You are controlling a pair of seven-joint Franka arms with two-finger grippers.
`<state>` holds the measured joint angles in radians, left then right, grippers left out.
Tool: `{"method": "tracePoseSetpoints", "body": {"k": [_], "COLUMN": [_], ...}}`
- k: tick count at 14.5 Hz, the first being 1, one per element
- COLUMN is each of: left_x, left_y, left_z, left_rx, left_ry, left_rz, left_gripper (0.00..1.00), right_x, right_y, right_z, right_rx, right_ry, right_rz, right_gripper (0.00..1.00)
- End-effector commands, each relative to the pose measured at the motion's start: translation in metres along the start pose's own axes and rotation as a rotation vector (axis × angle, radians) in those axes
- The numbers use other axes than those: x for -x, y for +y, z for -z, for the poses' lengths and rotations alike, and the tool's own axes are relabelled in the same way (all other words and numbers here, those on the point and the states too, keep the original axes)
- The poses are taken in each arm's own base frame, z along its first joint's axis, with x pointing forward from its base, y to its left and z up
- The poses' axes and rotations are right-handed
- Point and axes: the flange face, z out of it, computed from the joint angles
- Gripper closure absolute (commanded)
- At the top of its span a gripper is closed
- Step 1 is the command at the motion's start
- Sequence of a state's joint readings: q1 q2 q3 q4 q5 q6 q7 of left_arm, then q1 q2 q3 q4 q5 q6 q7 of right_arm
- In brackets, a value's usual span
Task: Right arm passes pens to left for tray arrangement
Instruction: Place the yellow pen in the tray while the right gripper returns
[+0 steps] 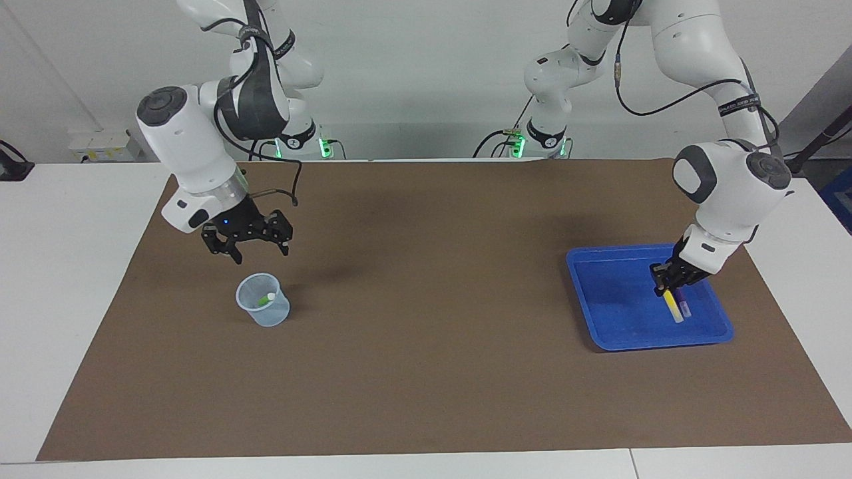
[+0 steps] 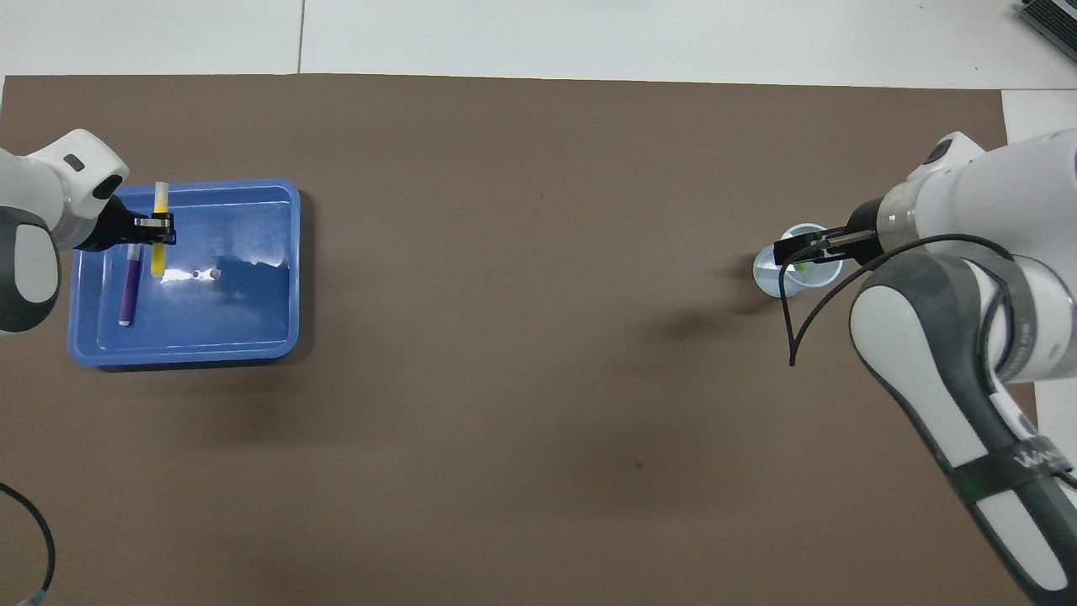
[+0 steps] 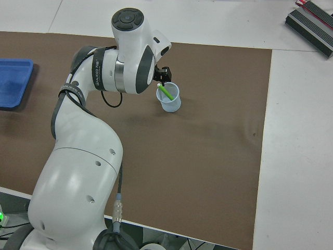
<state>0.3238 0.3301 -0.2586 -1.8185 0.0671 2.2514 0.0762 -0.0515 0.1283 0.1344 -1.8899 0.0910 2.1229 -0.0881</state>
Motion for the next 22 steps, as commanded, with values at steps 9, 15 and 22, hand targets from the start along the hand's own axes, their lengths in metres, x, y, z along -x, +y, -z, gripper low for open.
{"method": "tracePoseSetpoints", "body": {"k": [9,15,22], "left_x": [0.045,0.048,0.052], "left_y": [-0.005,-0.010,-0.008], "left_z": [-0.056,-0.057,-0.061], "left_rx": [-0.048,-0.048,-0.048], "left_ry": [-0.018,-0.021,-0.028], "left_rz": [-0.050,-0.040,-0.037], "left_gripper": [1.00,1.00,1.00], "right_x": [0.008,-0.001,-0.040], "right_y": [0.000,-0.006,-0.013], "right_z": [-0.055,-0.054,-0.043], "right_rx": [0.060,0.162,0.217], "right_ry": [-0.032,-0.041,-0.042], "right_rz": [0.104,0.219,0.279], "right_gripper": [0.00,0.29,0.33]}}
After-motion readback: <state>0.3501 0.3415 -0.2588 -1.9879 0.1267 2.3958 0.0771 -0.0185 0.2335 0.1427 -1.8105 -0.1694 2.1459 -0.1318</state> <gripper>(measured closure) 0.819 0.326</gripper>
